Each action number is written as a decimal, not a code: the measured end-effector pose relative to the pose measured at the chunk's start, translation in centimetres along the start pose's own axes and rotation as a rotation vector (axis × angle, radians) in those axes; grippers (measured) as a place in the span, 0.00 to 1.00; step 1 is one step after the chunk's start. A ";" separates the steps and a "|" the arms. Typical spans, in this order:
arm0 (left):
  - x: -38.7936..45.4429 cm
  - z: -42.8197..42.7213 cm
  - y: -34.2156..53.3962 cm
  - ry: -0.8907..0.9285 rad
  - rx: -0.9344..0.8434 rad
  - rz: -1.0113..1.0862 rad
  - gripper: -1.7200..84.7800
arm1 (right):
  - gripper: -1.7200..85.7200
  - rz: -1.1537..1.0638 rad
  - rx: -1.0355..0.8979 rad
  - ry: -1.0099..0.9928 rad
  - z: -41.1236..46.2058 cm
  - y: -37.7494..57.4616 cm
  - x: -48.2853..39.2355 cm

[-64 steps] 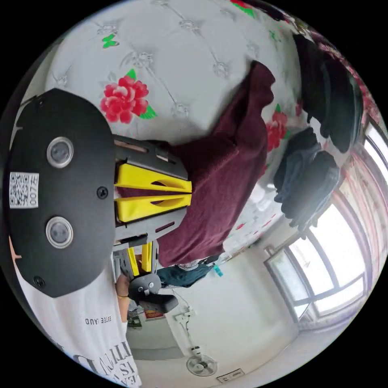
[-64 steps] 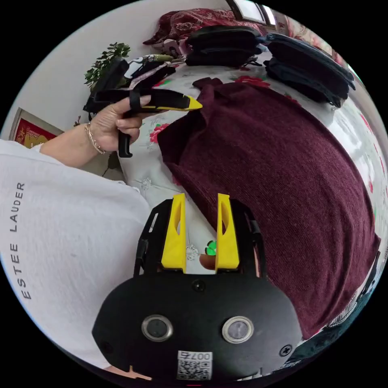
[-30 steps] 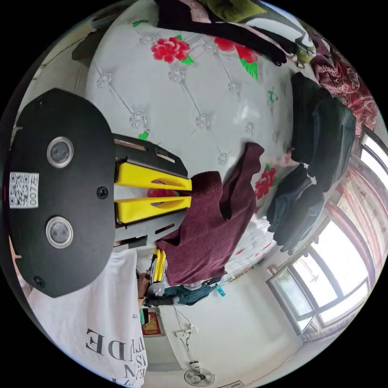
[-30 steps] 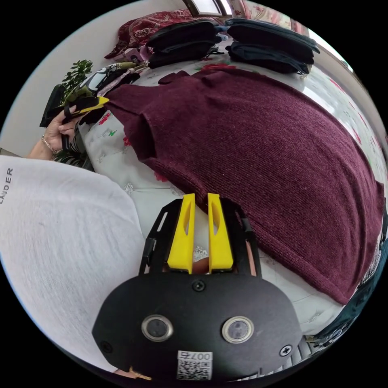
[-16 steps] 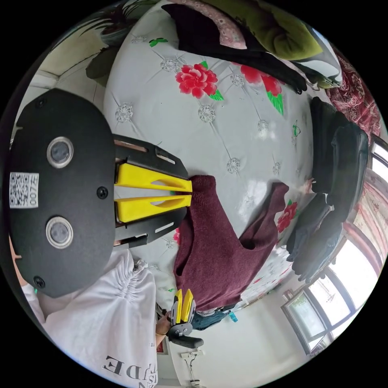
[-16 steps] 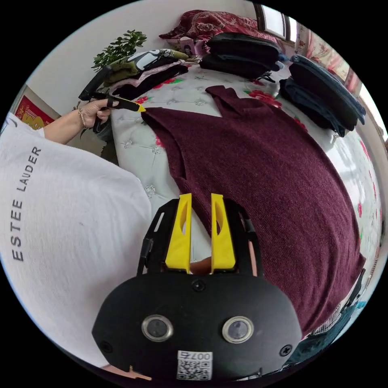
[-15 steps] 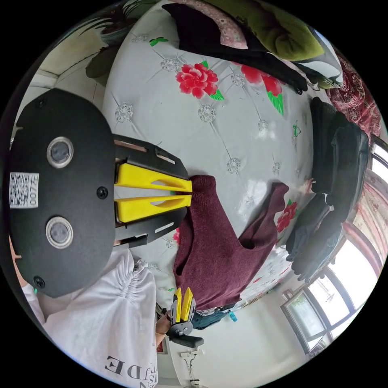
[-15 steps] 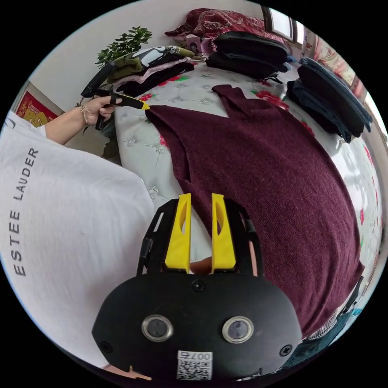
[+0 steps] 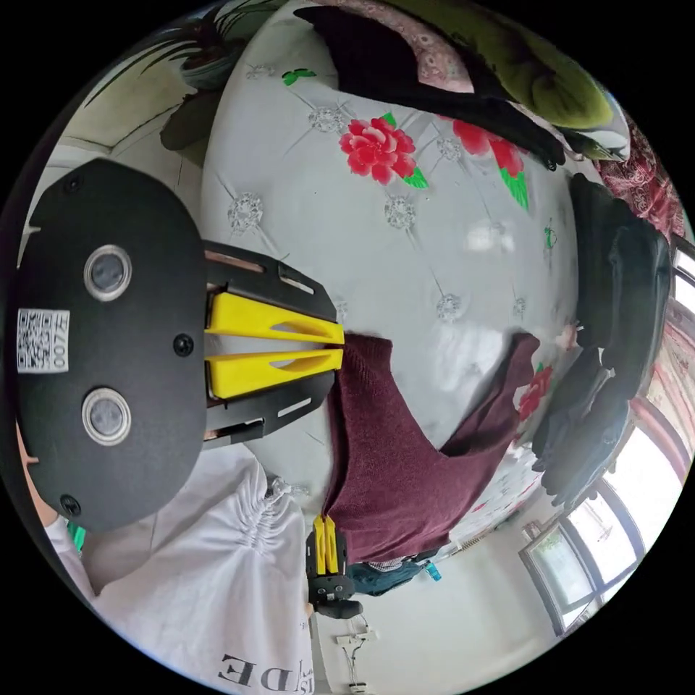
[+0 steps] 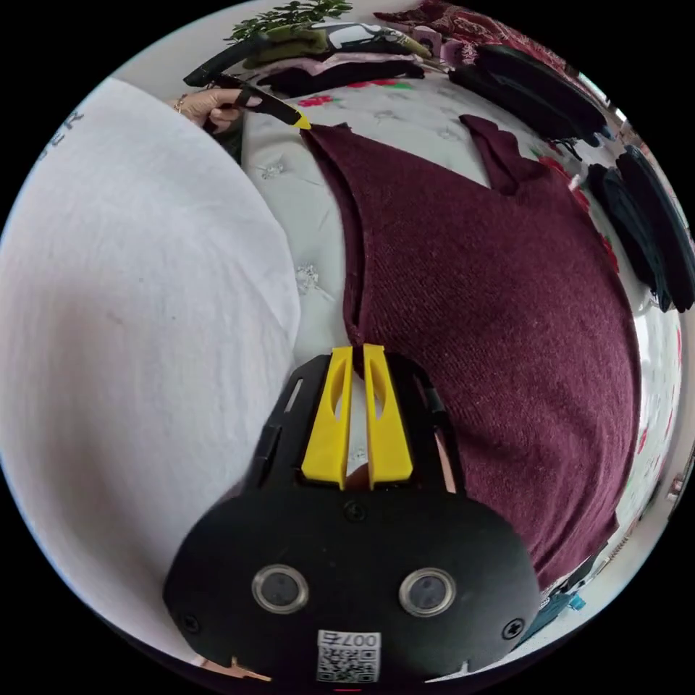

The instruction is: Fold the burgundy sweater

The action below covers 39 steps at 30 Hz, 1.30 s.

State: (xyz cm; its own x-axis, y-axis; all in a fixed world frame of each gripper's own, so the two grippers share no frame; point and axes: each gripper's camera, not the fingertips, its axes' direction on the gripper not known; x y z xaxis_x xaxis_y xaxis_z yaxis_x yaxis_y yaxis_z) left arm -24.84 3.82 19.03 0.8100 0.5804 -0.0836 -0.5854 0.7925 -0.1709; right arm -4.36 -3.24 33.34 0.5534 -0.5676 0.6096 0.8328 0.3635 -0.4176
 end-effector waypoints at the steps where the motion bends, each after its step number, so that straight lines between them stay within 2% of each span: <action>1: -0.1 -0.1 0.5 0.023 0.052 -0.026 0.02 | 0.03 0.025 0.098 -0.013 -0.7 0.4 0.6; 2: -0.3 -0.3 0.7 0.037 0.065 -0.047 0.02 | 0.03 0.065 0.038 -0.062 -0.3 0.0 1.6; 5: -0.7 -1.4 1.6 0.059 0.084 -0.105 0.03 | 0.04 0.112 0.051 -0.189 -1.7 -0.3 3.4; 11: 2.5 -6.3 -0.3 -0.144 0.148 0.003 0.06 | 0.03 0.169 0.172 -0.281 -4.6 1.6 6.2; 16: 5.4 -5.0 -10.5 -0.140 0.235 0.112 0.12 | 0.03 0.201 0.198 -0.254 -4.9 0.0 8.7; 20: 4.8 -3.1 -18.3 -0.145 0.266 0.002 0.13 | 0.02 0.218 0.225 -0.279 -6.1 -2.0 10.0; 24: 3.8 0.9 -24.7 -0.151 0.148 -0.055 0.14 | 0.02 0.232 0.239 -0.246 -6.8 -2.1 10.5; 26: 3.1 3.1 -26.0 -0.208 0.031 -0.090 0.12 | 0.03 0.265 0.196 -0.224 -6.3 -1.9 11.2; 27: 3.1 2.6 -26.1 -0.275 0.075 -0.065 0.06 | 0.03 0.268 0.183 -0.211 -6.1 -1.9 11.3; 28: 2.8 2.1 -26.3 -0.264 0.074 -0.029 0.03 | 0.03 0.261 0.160 -0.185 -5.9 -1.9 11.2; 32: -0.2 -0.2 -26.1 -0.215 0.094 -0.009 0.01 | 0.04 0.188 0.063 -0.210 -3.5 -2.7 10.4; 34: -3.0 -1.2 -25.7 -0.078 0.107 -0.057 0.01 | 0.03 0.179 -0.014 -0.255 -1.6 -3.0 10.2; 35: -3.5 -1.3 -25.5 -0.045 0.111 -0.071 0.01 | 0.03 0.196 0.044 -0.244 -2.1 -2.8 10.3; 39: -4.6 -2.8 -24.6 0.104 0.185 -0.118 0.01 | 0.03 0.252 0.043 -0.310 -2.9 -2.7 11.9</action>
State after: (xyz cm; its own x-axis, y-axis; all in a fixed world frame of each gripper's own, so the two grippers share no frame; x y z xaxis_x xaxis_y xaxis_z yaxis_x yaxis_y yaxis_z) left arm -14.07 -18.82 20.83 0.8666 0.4669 -0.1762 -0.4748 0.8801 -0.0033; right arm -0.06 -13.10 39.81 0.7135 -0.2097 0.6686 0.6665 0.4974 -0.5553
